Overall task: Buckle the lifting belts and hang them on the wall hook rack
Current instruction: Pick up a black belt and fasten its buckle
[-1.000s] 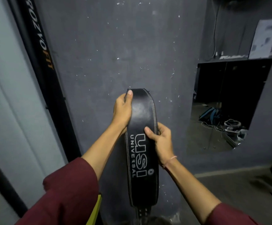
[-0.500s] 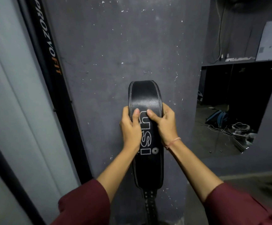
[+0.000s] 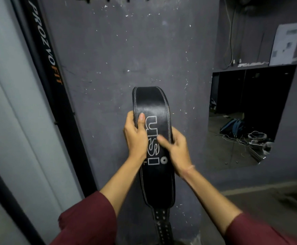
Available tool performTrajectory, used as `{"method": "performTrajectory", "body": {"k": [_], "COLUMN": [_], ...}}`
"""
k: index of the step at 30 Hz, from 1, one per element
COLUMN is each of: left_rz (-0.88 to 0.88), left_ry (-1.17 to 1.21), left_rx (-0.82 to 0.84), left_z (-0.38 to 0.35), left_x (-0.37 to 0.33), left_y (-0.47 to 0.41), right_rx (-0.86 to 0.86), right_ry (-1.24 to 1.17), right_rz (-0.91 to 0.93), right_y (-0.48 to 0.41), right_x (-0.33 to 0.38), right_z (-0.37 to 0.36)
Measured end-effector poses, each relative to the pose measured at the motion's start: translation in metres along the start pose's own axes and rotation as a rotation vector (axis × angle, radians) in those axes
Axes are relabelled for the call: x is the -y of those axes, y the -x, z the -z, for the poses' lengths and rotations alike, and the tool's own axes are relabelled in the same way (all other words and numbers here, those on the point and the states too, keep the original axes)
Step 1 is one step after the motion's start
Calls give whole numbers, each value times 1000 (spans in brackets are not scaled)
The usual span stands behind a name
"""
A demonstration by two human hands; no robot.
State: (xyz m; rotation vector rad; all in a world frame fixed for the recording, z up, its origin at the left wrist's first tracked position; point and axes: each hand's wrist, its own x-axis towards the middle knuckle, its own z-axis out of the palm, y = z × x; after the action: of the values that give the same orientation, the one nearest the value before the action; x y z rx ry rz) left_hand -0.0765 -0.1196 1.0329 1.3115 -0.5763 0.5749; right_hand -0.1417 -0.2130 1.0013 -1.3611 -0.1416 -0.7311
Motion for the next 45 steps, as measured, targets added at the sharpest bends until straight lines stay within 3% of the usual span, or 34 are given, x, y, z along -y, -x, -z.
{"method": "performTrajectory", "body": {"k": [3,7,12,16,22,30,36,41,45], "left_rz": [27,36,-4,-26,94,-89,47,-9,92], "left_ry": [-11,-37,-168,-144,-163,-181,-129,-166,-85], "left_rx": [48,34,123,225,372,295,319,114,178], "left_z": [5,-5,-7,9,24,10,20,-8,-23], "left_x": [9,0,-12,19,59,14,38,-17,-27], "left_y": [6,-4,-20,37,102,59,92,27,-11], "right_rx": [-26,-17,-138,-185,-184,-276,-242,-158,-105], "right_ry": [-6,33,19,-48,-23,-200,-170,-92,-88], "right_rz": [-58,-22,53,89,114,116,136,134,119], "right_y": [22,-19,-39,-58,-66,-77,-77,-64,-55], "right_x": [-11,20,34,52,54,66,70,56,47], "right_z": [4,1,-9,-11,-1,10,11,7,10]}}
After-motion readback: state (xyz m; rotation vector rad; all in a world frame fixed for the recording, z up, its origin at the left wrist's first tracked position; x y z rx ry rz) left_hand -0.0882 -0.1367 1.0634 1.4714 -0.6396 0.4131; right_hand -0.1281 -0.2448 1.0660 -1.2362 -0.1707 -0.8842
